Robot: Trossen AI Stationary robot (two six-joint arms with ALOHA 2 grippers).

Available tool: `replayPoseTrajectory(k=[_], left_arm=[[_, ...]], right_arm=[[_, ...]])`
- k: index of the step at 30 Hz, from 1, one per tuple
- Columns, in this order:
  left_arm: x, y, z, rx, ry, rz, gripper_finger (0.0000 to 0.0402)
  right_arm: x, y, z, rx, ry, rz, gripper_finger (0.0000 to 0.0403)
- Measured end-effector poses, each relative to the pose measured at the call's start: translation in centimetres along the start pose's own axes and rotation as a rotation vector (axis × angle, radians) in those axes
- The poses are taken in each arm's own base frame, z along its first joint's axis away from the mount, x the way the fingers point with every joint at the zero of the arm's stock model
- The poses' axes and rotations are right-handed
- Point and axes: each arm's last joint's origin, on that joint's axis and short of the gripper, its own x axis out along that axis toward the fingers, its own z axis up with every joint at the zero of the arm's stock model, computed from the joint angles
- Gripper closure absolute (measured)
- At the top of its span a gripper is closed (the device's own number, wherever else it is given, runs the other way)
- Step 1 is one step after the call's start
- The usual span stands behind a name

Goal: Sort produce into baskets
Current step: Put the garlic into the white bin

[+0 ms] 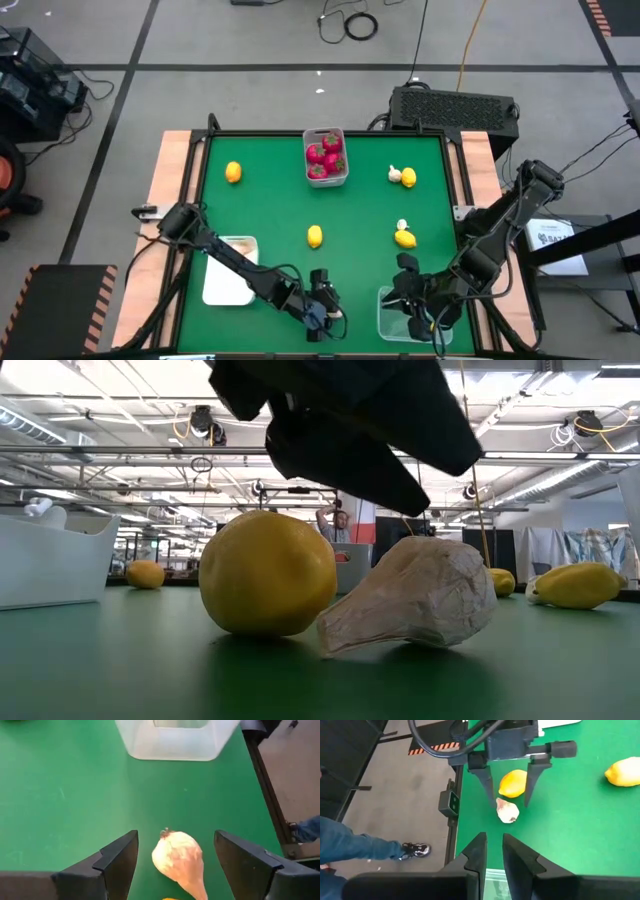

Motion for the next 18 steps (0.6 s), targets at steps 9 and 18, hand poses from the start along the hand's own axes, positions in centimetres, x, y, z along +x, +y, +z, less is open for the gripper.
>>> replayPoseTrajectory(k=[9,18], left_arm=[[-0.5,-0.6,1.3,0.070,0.040,0.000,0.0134],[0.5,-1.5,3.4,0.225,0.175,0.001,0.0134]], right_arm=[[0.0,-0.1,0.0,0.000,0.001,-0.003,0.0351],[0.1,-0.2,0.2,0.010,-0.005,-0.006,0.0351]])
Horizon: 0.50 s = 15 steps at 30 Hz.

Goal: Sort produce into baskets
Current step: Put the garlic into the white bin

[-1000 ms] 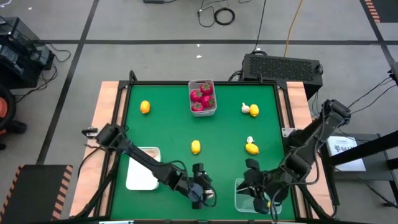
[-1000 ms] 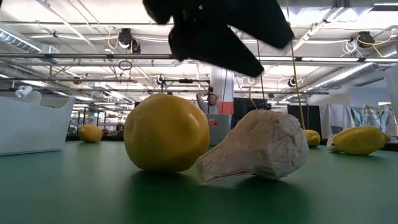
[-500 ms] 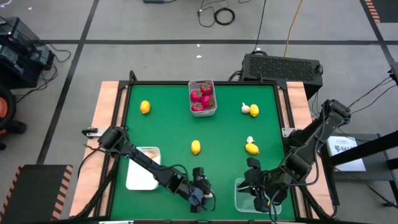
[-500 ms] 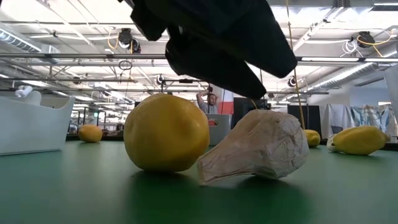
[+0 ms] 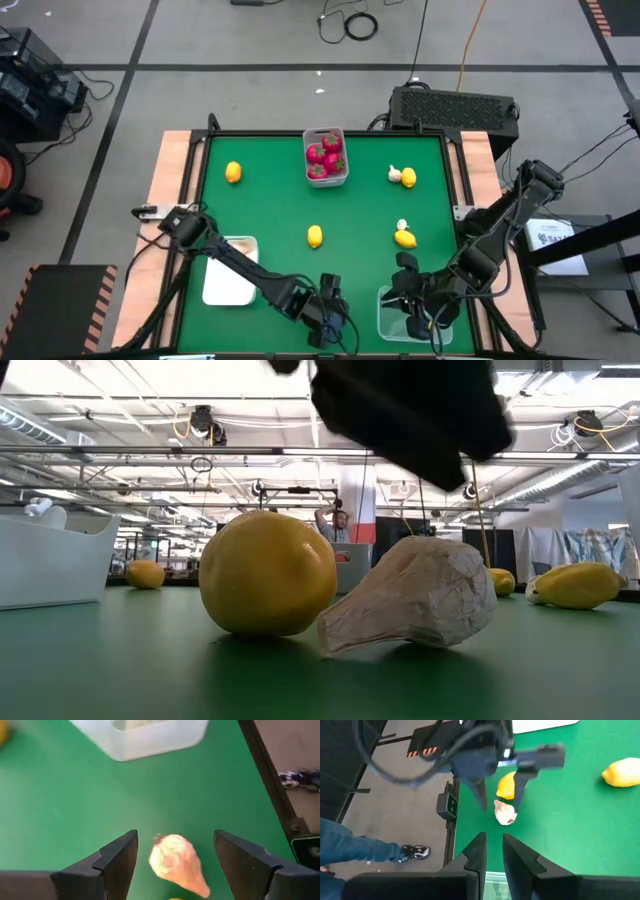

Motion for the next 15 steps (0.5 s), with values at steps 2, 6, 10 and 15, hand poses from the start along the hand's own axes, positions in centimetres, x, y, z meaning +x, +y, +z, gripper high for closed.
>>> replayPoseTrajectory(k=[2,6,10,15], left_arm=[[0.6,0.0,-0.3,0.004,0.046,-0.017,0.0134],[1.2,0.1,-0.6,0.006,0.065,-0.006,0.0134],[1.3,0.2,-0.6,0.007,0.054,0.037,0.0134],[1.8,0.3,-0.7,-0.020,0.070,-0.004,0.0134]], right_arm=[[0.0,0.0,0.0,0.006,-0.002,0.002,0.0351],[0.0,0.0,0.0,0.013,-0.004,0.005,0.0351],[0.0,0.1,0.0,0.022,-0.004,0.006,0.0351],[0.0,0.1,0.0,0.031,-0.004,0.007,0.0351]])
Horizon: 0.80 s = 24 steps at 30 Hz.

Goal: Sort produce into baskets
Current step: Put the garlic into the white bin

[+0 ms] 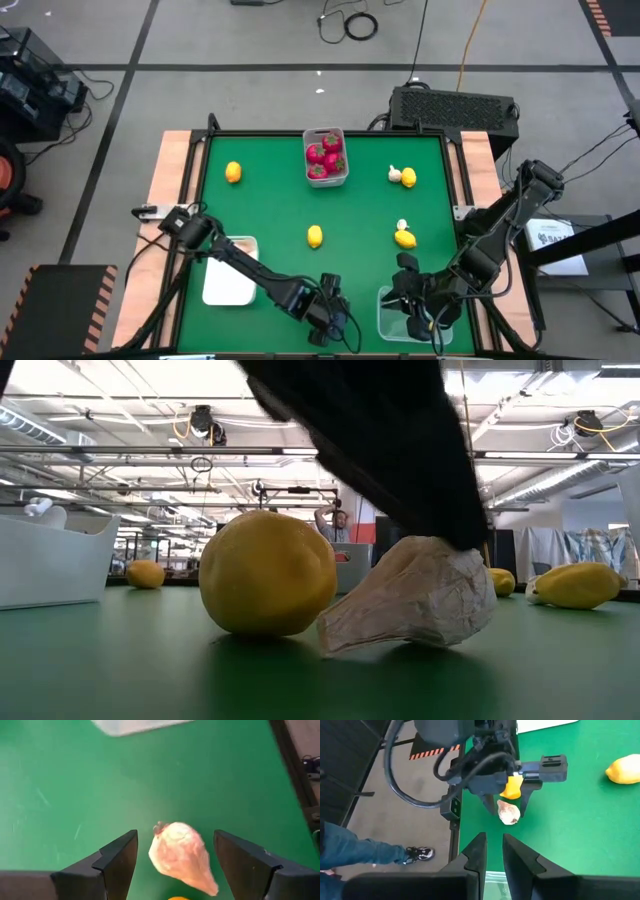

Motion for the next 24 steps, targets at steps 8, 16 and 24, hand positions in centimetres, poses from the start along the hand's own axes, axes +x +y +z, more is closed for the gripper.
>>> replayPoseTrajectory(k=[8,16,24], left_arm=[[0.9,0.1,-0.5,-0.019,0.033,-0.019,0.0134],[1.2,0.6,-0.6,-0.028,0.054,-0.013,0.0134],[1.4,1.3,-0.5,-0.044,0.059,-0.012,0.0157]], right_arm=[[0.0,0.0,0.0,0.001,0.000,0.001,0.0351],[0.0,0.0,0.0,0.000,0.000,0.000,0.0351],[0.0,0.0,0.0,0.000,-0.001,0.000,0.0351]])
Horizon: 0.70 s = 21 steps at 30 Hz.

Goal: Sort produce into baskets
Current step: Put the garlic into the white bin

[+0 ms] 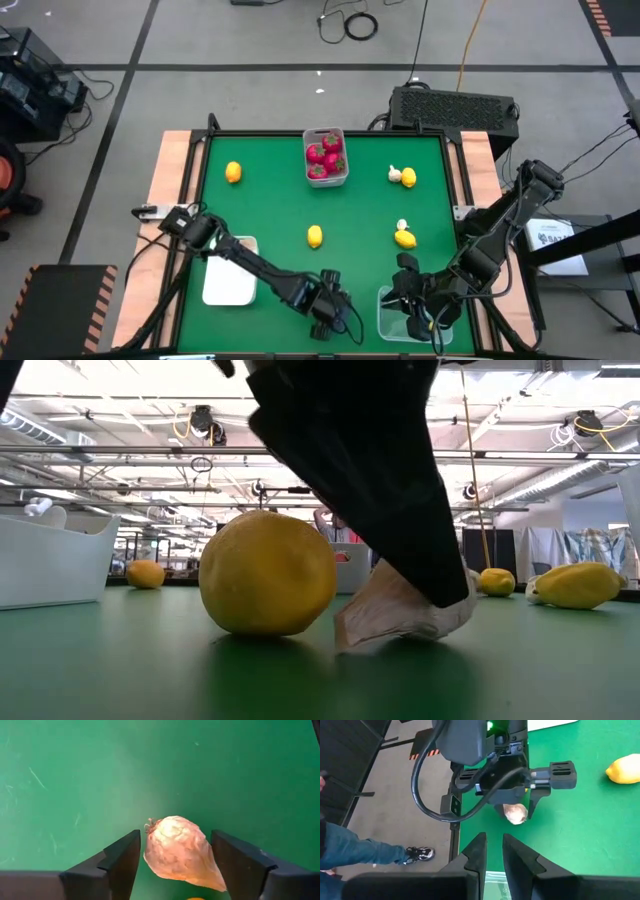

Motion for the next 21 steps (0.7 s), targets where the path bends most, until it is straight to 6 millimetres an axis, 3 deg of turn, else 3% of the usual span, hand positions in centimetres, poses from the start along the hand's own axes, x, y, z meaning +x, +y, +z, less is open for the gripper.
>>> replayPoseTrajectory(k=[12,16,21], left_arm=[[-0.5,0.3,0.7,-0.014,-0.021,-0.014,0.0230],[-2.0,0.7,2.5,-0.024,-0.073,0.002,0.0232],[-5.1,2.0,3.9,-0.025,0.016,0.091,0.0232]], right_arm=[[0.0,0.1,0.0,0.002,-0.005,0.005,0.0351],[0.0,0.1,0.0,0.002,-0.005,0.005,0.0351],[0.0,0.0,0.0,0.002,-0.004,0.005,0.0351]])
